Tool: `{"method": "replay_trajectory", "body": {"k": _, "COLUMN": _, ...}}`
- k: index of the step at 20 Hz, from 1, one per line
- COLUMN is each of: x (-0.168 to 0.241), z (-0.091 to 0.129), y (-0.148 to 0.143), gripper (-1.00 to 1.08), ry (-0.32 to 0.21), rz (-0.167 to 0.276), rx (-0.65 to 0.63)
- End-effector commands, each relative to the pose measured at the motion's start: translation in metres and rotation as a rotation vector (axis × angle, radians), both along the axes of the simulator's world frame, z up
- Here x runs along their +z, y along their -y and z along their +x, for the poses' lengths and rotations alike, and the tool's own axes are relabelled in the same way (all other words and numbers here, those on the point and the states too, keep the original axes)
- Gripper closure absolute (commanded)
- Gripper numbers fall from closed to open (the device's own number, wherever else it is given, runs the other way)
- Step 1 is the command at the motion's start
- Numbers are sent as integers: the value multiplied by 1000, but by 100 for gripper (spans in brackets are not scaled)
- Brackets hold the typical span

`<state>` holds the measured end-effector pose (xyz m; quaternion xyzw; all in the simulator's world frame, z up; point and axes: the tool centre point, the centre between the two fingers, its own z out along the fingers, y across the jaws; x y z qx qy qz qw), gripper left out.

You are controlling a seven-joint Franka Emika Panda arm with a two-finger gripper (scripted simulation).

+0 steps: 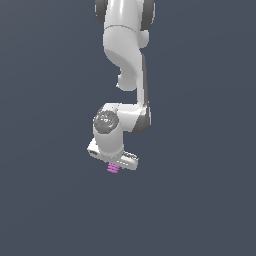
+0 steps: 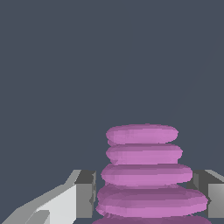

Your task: Pick up the object and move it to a goal position.

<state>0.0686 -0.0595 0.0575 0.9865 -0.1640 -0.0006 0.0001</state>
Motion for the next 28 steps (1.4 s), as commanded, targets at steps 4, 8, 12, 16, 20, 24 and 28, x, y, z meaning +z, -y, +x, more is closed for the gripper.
{"method": "replay_trajectory", "body": {"k": 4, "x": 31, "z": -11, "y": -14, "gripper": 108, "ry": 1, "rz": 0, "rx": 0}}
{"method": "replay_trajectory", "body": {"k": 8, "x": 63, "z": -23, "y": -28, "gripper": 108, "ry": 1, "rz": 1, "rx": 1}}
{"method": "replay_trajectory", "body": {"k": 12, "x": 102, "z": -37, "y": -45, "gripper": 108, "ry": 1, "rz": 1, "rx": 1}}
{"method": "replay_trajectory", "body": {"k": 16, "x": 138, "z": -49, "y": -60, "gripper": 108, "ry": 1, "rz": 1, "rx": 1}}
{"method": "replay_trajectory", "body": {"k": 20, "x": 169, "z": -59, "y": -73, "gripper": 108, "ry": 1, "rz": 0, "rx": 1}}
{"method": "replay_trajectory", "body": {"k": 24, "x": 192, "z": -66, "y": -83, "gripper": 108, "ry": 1, "rz": -1, "rx": 1}}
{"method": "replay_trajectory", "body": {"k": 28, "x": 205, "z": -69, "y": -89, "gripper": 108, "ry": 1, "rz": -1, "rx": 1}}
